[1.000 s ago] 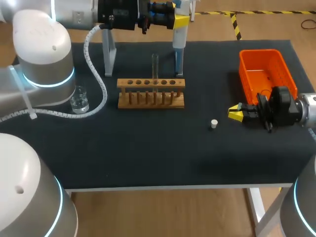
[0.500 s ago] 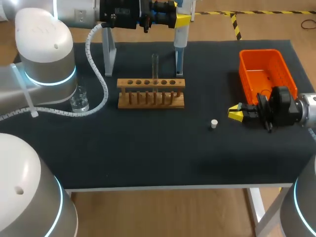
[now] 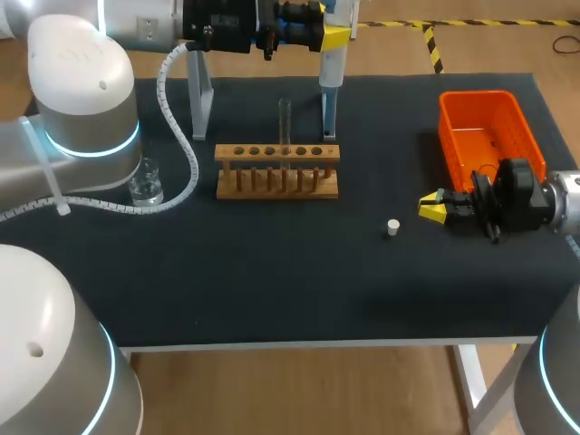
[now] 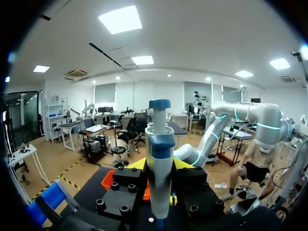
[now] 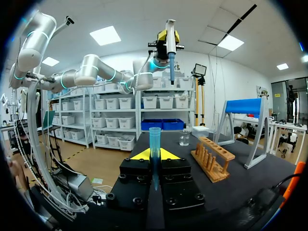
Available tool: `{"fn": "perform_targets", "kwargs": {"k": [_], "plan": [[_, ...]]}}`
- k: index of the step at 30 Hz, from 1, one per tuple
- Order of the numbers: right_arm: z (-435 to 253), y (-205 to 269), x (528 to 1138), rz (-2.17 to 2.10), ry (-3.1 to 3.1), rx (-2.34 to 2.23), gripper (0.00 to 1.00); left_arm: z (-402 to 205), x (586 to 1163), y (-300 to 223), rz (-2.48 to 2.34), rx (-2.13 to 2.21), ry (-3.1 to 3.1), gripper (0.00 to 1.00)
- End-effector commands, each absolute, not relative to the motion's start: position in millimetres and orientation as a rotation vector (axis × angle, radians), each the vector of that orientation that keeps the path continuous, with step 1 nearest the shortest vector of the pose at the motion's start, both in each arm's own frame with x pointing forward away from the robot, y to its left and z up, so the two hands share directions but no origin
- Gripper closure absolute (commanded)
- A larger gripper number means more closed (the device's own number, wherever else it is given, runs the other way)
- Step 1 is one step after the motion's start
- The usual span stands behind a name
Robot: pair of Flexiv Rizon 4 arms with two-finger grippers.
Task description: Invert the test tube, pick up the pipette, mount the tip to pipette, aspirate from beaker and dispense into the tube, eject the tip, return the pipette, and cap with the stopper.
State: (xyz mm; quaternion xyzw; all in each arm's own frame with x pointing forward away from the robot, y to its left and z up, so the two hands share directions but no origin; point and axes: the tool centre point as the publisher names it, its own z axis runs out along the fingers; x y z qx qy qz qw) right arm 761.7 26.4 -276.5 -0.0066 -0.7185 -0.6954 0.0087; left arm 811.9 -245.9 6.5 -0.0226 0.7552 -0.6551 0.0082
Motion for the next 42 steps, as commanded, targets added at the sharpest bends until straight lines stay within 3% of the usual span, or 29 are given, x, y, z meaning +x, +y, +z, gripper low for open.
{"fn": "perform_targets", "kwargs": {"k": [1, 6, 42], "plan": [[-277, 26, 761, -2.174, -2.246, -0.021, 1.00, 8, 813, -246, -2.047, -0.069, 2.364, 1.00], [-277, 26, 761, -2.174, -2.246, -0.021, 1.00, 8, 813, -246, -2.047, -0.069, 2.364, 1.00], [-263, 158, 813, -2.155, -2.257, 0.156, 1.00, 8, 813, -246, -2.047, -0.069, 2.364, 1.00]]}}
